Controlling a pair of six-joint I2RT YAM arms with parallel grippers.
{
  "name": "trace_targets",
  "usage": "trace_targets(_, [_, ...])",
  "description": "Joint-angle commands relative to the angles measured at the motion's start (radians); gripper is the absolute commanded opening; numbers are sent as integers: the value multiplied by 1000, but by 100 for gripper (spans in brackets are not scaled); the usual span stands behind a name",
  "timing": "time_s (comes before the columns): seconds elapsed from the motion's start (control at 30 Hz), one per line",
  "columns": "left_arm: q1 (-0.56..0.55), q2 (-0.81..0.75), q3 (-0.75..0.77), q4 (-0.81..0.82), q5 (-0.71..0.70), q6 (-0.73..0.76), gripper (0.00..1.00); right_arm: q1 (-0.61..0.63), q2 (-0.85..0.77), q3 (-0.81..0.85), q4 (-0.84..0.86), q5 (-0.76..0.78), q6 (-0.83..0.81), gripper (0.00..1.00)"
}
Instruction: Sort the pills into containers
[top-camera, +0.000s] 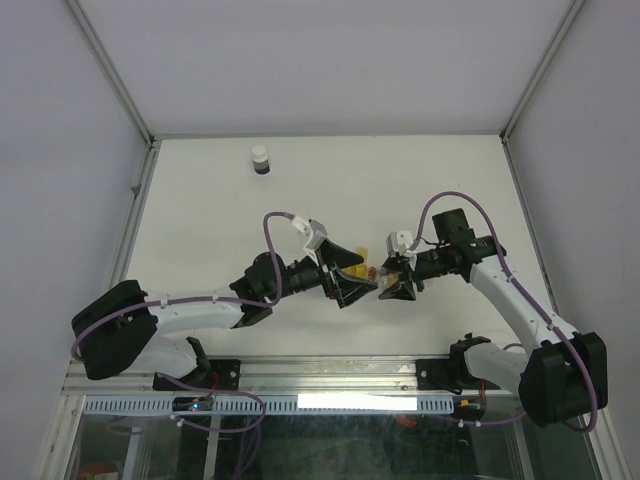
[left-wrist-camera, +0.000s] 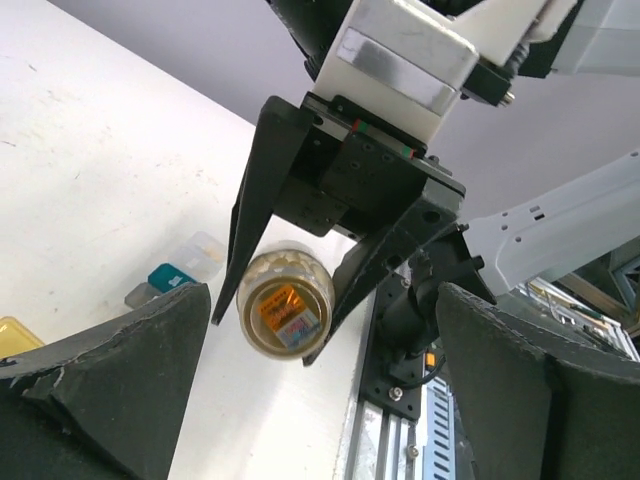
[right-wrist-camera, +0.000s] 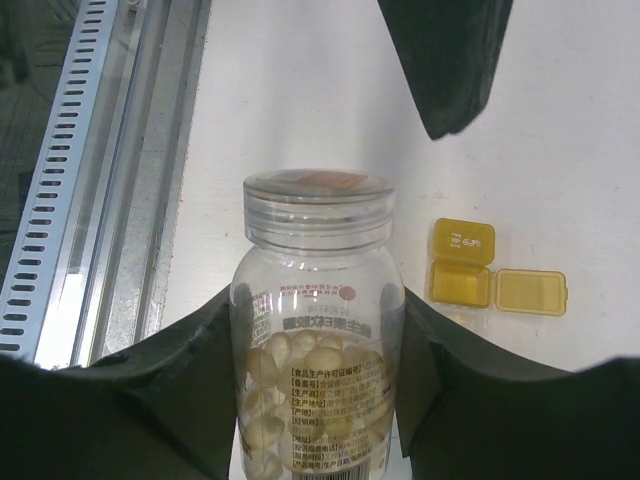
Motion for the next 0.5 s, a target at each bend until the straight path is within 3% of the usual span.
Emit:
trace_targets(0.0, [4,-88,-63,24,-34,97,99,-2,-22,24,7,-36,-18,0])
trace_targets(0.13, [6,-151,-142,110,-6,274,99,-1,-27,23,4,-40,-19,0])
trace_targets(0.3, [11,-133,-122,109,156,590,99,-3,-28,23,-1,-46,-27,0])
trace_targets(0.47, [35,-44,-47,62,176,687,96,-3,-30,22,-7,-51,-36,0])
